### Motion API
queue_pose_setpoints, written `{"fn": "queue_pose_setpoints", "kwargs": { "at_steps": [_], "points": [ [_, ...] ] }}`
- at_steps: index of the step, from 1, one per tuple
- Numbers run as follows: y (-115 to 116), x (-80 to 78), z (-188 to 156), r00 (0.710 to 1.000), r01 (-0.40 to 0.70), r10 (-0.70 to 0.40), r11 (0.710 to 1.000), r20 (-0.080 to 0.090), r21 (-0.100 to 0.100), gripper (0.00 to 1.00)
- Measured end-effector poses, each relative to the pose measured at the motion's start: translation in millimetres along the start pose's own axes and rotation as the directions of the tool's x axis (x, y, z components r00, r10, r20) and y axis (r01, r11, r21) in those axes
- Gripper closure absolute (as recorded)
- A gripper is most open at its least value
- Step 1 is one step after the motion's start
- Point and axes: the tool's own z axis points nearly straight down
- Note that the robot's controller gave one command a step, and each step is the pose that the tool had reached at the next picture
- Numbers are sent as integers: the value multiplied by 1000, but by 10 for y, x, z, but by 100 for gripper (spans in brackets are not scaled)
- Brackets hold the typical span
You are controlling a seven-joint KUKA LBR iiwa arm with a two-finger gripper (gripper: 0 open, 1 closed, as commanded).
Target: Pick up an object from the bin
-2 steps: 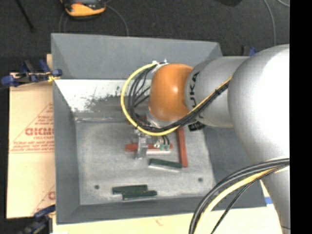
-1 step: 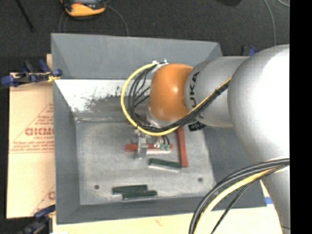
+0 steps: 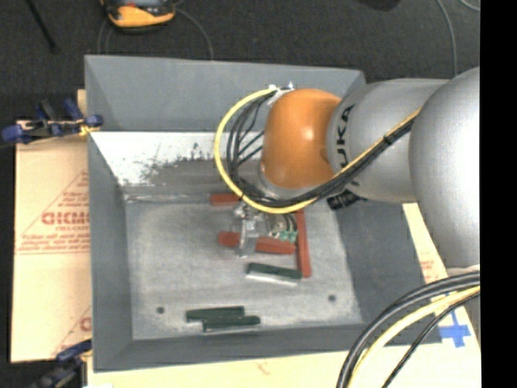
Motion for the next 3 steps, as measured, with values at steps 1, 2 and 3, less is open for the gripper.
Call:
{"fn": "queue_pose_setpoints", "kwargs": {
  "at_steps": [1, 2, 3],
  "points": [
    [0, 0, 0, 1000, 0, 0, 1000, 0, 0, 100],
    [178, 305, -719, 1000, -16, 16, 1000, 0, -3, 100],
    [76, 243, -918, 999, -46, 46, 999, 3, -1, 100]
  ]
}}
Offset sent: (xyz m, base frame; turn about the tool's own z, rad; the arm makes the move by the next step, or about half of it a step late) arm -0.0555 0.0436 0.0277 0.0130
